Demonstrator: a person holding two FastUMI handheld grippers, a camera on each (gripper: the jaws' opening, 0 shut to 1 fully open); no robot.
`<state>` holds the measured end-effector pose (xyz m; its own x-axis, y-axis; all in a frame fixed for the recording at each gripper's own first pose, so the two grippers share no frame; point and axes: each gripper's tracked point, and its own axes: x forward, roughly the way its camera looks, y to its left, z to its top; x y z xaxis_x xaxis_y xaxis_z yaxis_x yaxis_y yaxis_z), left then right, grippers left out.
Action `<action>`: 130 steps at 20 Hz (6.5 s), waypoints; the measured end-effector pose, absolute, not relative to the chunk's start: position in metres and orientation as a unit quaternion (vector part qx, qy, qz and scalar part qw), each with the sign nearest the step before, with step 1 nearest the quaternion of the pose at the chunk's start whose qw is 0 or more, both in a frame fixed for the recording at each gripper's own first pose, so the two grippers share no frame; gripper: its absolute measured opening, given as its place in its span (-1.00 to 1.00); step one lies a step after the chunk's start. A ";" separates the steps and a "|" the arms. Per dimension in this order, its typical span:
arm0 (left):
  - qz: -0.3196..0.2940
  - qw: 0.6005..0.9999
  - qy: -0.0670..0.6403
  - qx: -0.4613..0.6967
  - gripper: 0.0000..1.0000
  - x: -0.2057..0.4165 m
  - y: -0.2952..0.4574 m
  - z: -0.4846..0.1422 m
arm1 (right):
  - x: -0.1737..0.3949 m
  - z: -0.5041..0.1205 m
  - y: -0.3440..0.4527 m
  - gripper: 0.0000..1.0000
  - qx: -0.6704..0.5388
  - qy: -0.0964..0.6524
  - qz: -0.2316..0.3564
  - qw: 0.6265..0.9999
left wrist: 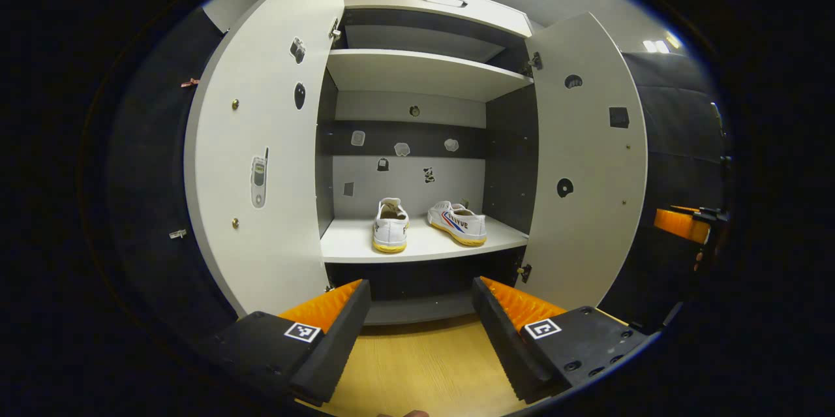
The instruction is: Grab one shoe with the right hand and put it into the shoe cabinet, grab the other shoe with the left hand and put it into the shoe cabinet; then close the right door with the right hand and the left door with the left hand.
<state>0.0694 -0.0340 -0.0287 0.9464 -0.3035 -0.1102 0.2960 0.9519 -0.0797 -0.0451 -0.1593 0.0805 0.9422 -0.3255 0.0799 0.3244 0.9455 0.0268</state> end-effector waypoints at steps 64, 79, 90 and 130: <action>0.043 0.996 0.060 -0.050 0.91 0.031 0.255 -0.049 | 0.013 0.014 -0.001 0.97 0.090 0.075 -0.076 0.990; -0.046 0.996 0.027 -0.076 0.91 0.143 0.246 0.050 | -0.041 -0.052 0.059 0.97 0.079 0.130 -0.086 0.985; -0.066 0.997 0.036 -0.032 0.87 0.138 0.204 0.061 | -0.036 -0.043 0.052 0.97 0.079 0.123 -0.074 0.987; 0.000 0.997 0.035 -0.070 0.91 -0.037 0.004 -0.037 | -0.064 -0.030 -0.010 0.97 0.054 0.050 -0.008 0.997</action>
